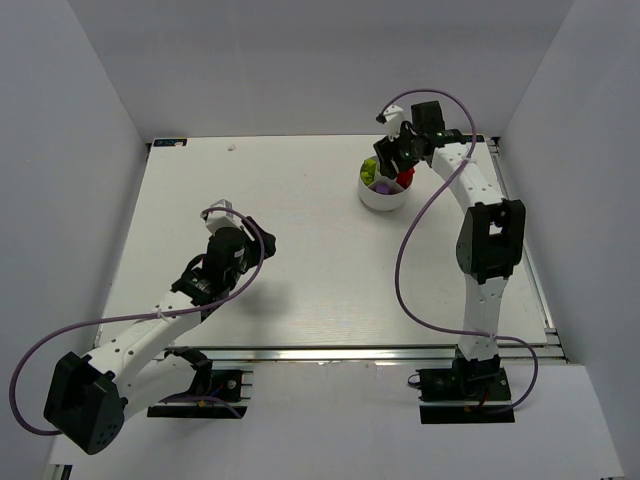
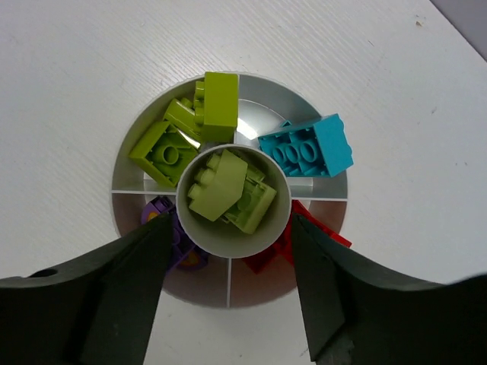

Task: Sort the legos into containers by color

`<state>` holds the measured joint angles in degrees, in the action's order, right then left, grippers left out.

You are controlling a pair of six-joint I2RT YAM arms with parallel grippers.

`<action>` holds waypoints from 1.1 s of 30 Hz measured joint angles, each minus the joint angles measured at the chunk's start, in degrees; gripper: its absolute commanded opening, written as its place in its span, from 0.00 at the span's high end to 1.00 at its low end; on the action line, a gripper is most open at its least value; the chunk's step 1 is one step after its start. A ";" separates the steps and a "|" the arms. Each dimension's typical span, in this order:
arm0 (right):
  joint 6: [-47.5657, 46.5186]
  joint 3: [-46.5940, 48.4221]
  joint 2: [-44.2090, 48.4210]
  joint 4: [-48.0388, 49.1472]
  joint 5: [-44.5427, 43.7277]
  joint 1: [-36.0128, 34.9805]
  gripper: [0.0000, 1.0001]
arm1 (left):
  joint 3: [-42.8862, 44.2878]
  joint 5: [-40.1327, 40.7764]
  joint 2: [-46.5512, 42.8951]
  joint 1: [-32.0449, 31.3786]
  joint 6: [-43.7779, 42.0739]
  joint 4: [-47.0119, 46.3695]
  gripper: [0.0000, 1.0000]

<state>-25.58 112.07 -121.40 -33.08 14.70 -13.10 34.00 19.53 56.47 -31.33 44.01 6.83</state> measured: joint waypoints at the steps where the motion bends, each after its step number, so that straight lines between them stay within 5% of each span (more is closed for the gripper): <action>1: -0.02 0.00 0.00 0.02 0.00 0.07 0.26 | 0.00 -0.04 0.00 0.00 0.00 0.00 0.27; 5: 0.00 0.00 0.00 0.02 0.02 0.35 0.16 | 0.04 -0.57 0.00 0.00 0.00 0.00 0.23; 9: 0.00 0.02 0.61 -0.42 0.66 0.57 0.11 | 2.14 -2.12 0.94 0.04 -0.07 0.52 0.02; 14: 1.14 -3.72 7.15 0.52 0.42 0.79 0.11 | 9.79 -6.08 4.26 0.07 -1.01 1.57 0.02; 24: 13.86 -26.03 38.29 8.79 6.95 1.09 0.11 | 23.78 -13.97 9.57 0.09 -5.46 3.48 0.02; 33: 21.18 -41.79 46.73 11.76 2.36 1.11 0.11 | 24.37 -17.90 9.60 0.09 -6.93 3.13 0.02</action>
<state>-4.40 70.28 -74.67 -21.32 17.06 -11.99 58.37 1.63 66.06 -31.24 37.08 9.96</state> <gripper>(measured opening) 0.894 0.982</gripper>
